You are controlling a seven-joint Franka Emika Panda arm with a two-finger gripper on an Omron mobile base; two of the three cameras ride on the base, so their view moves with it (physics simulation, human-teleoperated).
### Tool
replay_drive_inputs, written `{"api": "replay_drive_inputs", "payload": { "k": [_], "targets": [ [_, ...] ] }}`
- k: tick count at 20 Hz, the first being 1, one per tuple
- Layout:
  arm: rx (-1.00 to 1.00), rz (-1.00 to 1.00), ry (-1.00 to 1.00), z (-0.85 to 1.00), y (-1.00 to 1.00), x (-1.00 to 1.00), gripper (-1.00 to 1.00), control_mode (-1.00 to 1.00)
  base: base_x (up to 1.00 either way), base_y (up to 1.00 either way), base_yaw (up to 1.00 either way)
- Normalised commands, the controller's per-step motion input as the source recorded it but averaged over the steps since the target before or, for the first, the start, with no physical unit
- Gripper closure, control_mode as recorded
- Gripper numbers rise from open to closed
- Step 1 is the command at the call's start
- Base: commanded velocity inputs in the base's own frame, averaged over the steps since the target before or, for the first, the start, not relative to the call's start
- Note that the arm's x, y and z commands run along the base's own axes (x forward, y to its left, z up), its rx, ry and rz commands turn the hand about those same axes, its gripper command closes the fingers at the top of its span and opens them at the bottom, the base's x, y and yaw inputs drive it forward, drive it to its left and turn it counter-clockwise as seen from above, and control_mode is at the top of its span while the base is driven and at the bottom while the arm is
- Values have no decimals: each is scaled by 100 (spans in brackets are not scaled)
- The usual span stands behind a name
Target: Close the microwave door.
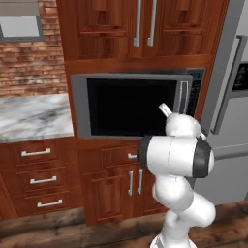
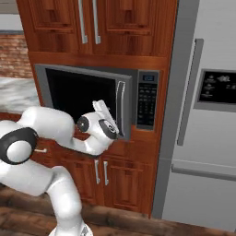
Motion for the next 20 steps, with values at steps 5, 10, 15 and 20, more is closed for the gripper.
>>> {"api": "replay_drive_inputs", "payload": {
  "k": [5,10,15,20],
  "targets": [
    [9,15,-2,31,-38,48,-100,-100,0,0,0],
    [6,13,0,65,-2,62,-100,-100,0,0,0],
    [5,6,3,63,-14,85,-100,-100,0,0,0],
    [7,3,1,14,-32,98,-100,-100,0,0,0]
  ]
}}
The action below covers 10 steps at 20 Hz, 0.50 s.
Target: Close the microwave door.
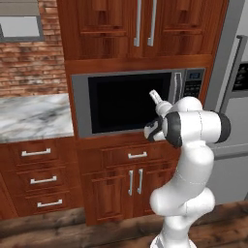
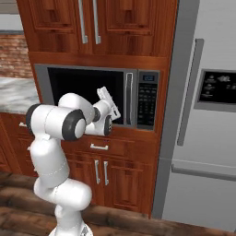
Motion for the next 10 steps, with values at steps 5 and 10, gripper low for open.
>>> {"api": "replay_drive_inputs", "payload": {
  "k": [5,10],
  "targets": [
    [1,3,0,3,-12,33,-100,-100,0,0,0],
    [0,8,1,1,0,-7,-100,-100,0,0,0]
  ]
}}
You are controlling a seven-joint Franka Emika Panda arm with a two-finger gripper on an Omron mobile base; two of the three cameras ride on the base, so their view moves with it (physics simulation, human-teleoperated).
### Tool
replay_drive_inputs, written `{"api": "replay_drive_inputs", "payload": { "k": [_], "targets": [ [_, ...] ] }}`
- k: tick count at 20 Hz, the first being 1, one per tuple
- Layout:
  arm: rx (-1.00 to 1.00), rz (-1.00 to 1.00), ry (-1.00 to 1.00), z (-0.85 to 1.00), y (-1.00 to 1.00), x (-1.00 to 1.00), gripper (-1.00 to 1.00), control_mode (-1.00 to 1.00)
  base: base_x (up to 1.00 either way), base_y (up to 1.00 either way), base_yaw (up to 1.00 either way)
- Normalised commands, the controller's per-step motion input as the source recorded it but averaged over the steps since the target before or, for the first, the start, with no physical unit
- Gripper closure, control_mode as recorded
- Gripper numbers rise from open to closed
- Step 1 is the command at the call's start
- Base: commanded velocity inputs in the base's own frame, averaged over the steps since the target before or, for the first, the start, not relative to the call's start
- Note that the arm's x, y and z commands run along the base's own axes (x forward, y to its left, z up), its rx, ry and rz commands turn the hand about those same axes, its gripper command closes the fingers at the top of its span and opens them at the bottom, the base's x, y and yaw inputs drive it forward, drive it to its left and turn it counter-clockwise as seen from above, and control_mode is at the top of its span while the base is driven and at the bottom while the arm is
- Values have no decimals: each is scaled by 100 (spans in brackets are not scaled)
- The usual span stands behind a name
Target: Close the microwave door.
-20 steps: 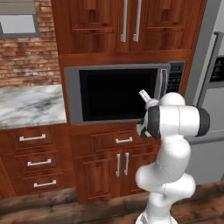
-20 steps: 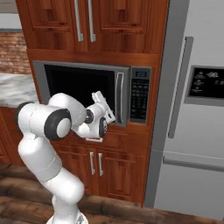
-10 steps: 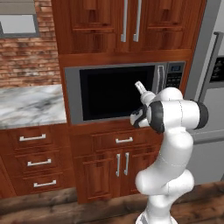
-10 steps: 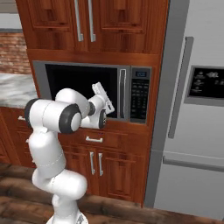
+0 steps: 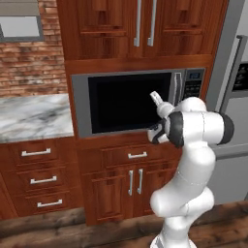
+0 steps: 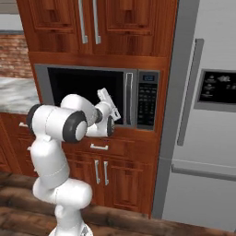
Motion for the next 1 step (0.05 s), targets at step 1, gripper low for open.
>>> {"api": "replay_drive_inputs", "payload": {
  "k": [1],
  "targets": [
    [0,9,0,0,8,-61,-100,-100,0,0,0]
  ]
}}
